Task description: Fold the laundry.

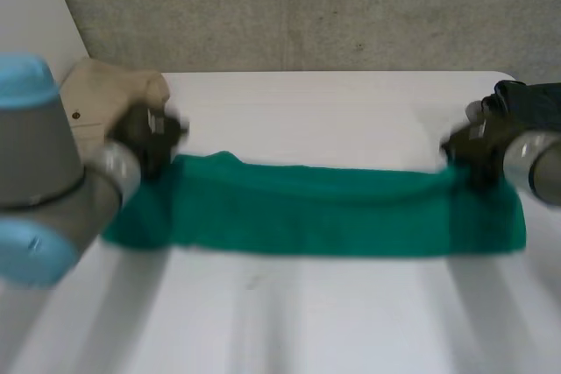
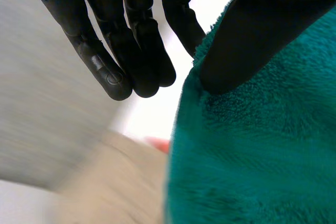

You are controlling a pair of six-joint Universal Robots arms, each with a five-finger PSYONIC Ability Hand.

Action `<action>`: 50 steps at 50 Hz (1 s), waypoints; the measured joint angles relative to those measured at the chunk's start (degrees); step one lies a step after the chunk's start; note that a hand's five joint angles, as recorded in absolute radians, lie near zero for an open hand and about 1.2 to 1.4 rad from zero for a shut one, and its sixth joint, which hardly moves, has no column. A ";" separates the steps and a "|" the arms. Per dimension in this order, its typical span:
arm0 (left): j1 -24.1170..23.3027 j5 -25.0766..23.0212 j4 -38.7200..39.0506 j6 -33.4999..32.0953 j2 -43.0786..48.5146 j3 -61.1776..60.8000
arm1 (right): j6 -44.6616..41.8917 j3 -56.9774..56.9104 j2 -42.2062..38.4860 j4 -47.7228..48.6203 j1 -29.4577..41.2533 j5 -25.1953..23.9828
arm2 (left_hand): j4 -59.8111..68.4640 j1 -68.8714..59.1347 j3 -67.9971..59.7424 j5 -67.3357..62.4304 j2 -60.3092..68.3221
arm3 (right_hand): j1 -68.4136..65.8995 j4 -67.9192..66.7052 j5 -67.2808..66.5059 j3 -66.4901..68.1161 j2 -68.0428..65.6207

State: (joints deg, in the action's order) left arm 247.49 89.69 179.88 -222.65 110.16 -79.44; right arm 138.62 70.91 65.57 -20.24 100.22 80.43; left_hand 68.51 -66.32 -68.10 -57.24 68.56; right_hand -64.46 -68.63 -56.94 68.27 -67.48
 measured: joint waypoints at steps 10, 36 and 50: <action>0.41 -0.69 25.28 5.75 1.43 18.47 | 25.52 -3.75 5.27 36.65 -1.28 2.99 | 0.00 0.00 0.00 0.01 0.00 | 0.00 -0.01 -0.02 0.00 0.00; 2.99 -4.54 29.73 8.19 9.44 -13.06 | 20.45 4.56 -8.12 25.18 -2.56 -2.31 | 0.01 0.00 -0.04 0.00 0.03 | 0.00 -0.01 -0.02 0.00 0.00; 5.45 -6.32 41.18 4.53 17.06 -17.51 | 17.71 9.66 -9.97 25.13 -5.11 -4.45 | -27.73 26.69 26.97 26.55 -28.10 | 0.00 -0.01 -0.42 0.00 0.00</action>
State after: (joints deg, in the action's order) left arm 252.94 83.37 221.06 -218.12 127.23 -96.95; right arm 156.33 80.57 55.60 4.89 95.12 75.99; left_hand 40.78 -39.63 -41.13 -30.69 40.46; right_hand -64.46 -68.64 -57.36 68.28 -67.48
